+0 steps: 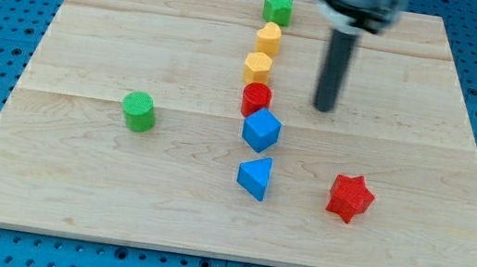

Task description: Place the red star at the bottom of the blue triangle

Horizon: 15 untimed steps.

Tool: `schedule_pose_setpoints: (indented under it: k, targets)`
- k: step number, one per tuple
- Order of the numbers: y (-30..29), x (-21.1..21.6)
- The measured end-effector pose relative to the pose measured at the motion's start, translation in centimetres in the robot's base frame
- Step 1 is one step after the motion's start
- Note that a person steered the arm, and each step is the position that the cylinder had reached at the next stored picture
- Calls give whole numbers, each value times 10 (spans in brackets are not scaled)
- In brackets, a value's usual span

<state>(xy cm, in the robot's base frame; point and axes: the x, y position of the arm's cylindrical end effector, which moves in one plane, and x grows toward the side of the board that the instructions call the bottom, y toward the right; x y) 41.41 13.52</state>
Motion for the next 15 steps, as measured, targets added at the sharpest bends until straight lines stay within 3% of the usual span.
schedule_pose_setpoints:
  k: [1,2,3,4,6,8,9,11,12,14,15]
  targets:
    - [18,71]
    - [50,100]
    - [29,128]
    - [-17,128]
    - [-15,111]
    - [-52,143]
    - [-27,152]
    - [-67,102]
    - [-71,137]
    - [-4,150]
    - [-34,156]
